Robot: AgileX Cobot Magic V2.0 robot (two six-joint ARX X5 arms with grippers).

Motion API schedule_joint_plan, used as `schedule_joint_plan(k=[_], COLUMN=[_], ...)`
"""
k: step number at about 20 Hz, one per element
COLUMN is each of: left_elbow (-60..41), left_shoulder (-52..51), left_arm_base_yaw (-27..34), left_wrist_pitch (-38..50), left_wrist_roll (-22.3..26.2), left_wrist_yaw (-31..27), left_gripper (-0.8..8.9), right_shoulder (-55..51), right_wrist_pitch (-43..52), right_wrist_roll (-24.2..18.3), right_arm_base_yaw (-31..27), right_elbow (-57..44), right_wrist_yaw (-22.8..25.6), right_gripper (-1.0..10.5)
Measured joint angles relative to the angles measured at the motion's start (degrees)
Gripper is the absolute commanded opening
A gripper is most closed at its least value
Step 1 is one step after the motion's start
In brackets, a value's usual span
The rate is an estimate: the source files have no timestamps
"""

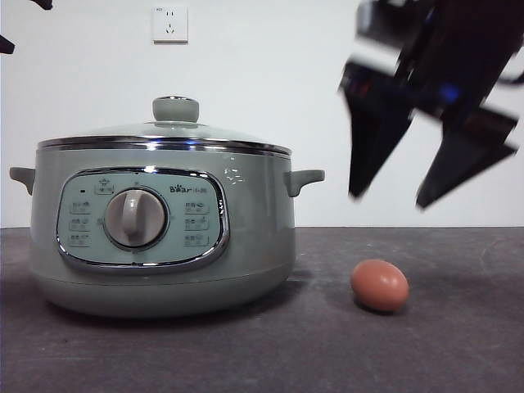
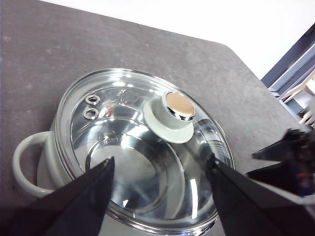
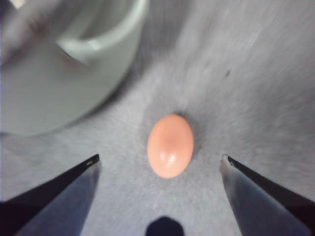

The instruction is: Pick up the egg,open the lid,put the egg in the pot,close the lid

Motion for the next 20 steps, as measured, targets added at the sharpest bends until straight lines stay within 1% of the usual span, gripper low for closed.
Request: schedule_joint_plan(k=[6, 7, 8, 12, 16, 17, 20], left_elbow=[0.0, 0.0, 0.0, 0.0, 0.0, 0.0, 0.0], left_shoulder=[0.0, 0.0, 0.0, 0.0, 0.0, 0.0, 0.2], left_arm_base_yaw=[0.0, 0.0, 0.0, 0.0, 0.0, 0.0, -1.5], left_wrist_pitch=[0.0, 0.0, 0.0, 0.0, 0.0, 0.0, 2.2], left_wrist_roll=[0.0, 0.0, 0.0, 0.0, 0.0, 0.0, 0.0], left_wrist_yaw=[0.0, 0.0, 0.0, 0.0, 0.0, 0.0, -0.5], left_gripper=[3.16, 3.16, 3.16, 3.15, 3.16, 3.20, 3.21], right_shoulder=[12.0, 13.3, 14.0, 15.0, 14.8, 14.2, 9.0], right_wrist_pitch=[3.9, 4.7, 5.0, 6.0, 5.4, 4.0, -0.3], right_wrist_roll=[0.0, 0.0, 0.0, 0.0, 0.0, 0.0, 0.0], right_arm_base_yaw=[0.1, 0.1, 0.1, 0.1, 0.1, 0.1, 0.0], right_elbow=[0.0, 0.0, 0.0, 0.0, 0.1, 0.1, 0.1], right_wrist_yaw=[0.0, 0.0, 0.0, 0.0, 0.0, 0.0, 0.0], right_gripper=[4.0, 3.7, 3.2, -0.1, -0.1, -0.1, -0.1])
